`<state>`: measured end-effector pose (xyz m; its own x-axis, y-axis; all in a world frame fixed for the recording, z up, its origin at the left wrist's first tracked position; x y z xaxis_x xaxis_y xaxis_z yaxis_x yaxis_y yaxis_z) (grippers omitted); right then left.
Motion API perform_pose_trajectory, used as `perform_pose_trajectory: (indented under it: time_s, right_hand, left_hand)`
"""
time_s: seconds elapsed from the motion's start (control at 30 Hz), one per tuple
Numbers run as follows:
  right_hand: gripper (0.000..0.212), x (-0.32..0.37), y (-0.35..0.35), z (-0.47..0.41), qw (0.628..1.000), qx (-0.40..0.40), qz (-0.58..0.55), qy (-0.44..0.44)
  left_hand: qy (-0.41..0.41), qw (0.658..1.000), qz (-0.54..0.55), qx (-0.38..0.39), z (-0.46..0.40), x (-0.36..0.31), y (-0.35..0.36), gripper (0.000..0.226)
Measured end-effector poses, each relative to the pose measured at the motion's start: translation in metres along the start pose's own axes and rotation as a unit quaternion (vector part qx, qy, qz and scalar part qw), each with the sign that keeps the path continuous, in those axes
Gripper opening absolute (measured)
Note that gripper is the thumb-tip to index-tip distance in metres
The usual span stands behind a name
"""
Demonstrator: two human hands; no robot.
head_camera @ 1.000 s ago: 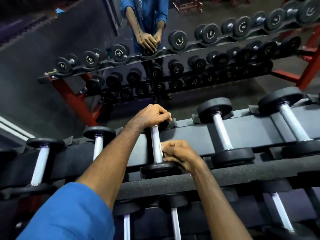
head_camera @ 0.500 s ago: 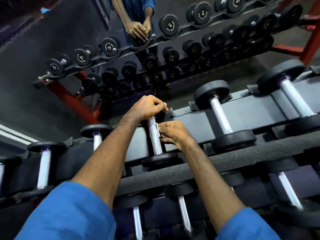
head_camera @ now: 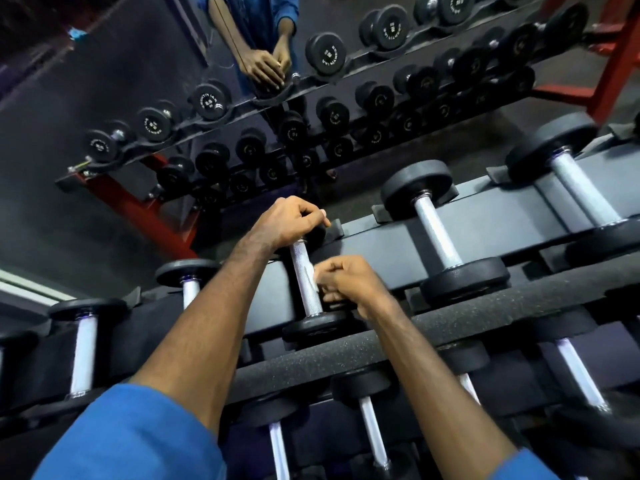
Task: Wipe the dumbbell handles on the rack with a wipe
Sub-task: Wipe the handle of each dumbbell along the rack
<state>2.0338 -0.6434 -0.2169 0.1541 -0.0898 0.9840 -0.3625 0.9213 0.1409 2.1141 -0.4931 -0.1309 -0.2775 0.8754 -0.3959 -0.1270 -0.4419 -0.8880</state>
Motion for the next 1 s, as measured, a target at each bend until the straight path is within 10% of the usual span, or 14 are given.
perform_pose_trajectory:
  time_s: [0.27, 1.0]
  right_hand:
    - [0.018, 0.028, 0.009, -0.020, 0.976, -0.109, 0.156, -0.106]
    - [0.027, 0.041, 0.028, 0.009, 0.914, -0.095, 0.369, -0.136]
  left_hand:
    - [0.007, 0.999, -0.044, 0.011, -0.003, -0.008, 0.001, 0.025]
    - [-0.020, 0.997, -0.017, 0.067, 0.002, -0.011, 0.002, 0.027]
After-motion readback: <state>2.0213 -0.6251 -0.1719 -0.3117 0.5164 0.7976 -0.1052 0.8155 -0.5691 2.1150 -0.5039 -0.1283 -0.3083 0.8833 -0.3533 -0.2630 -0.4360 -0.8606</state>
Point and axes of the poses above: each hand's wrist, its own z-axis away from the middle knuckle, its own y-axis out of the palm, x = y × z, the point moved 4 cm from there along -z, towards the middle knuckle, and after that the axes turned 15 degrees about -y, right-handed, at the moved point
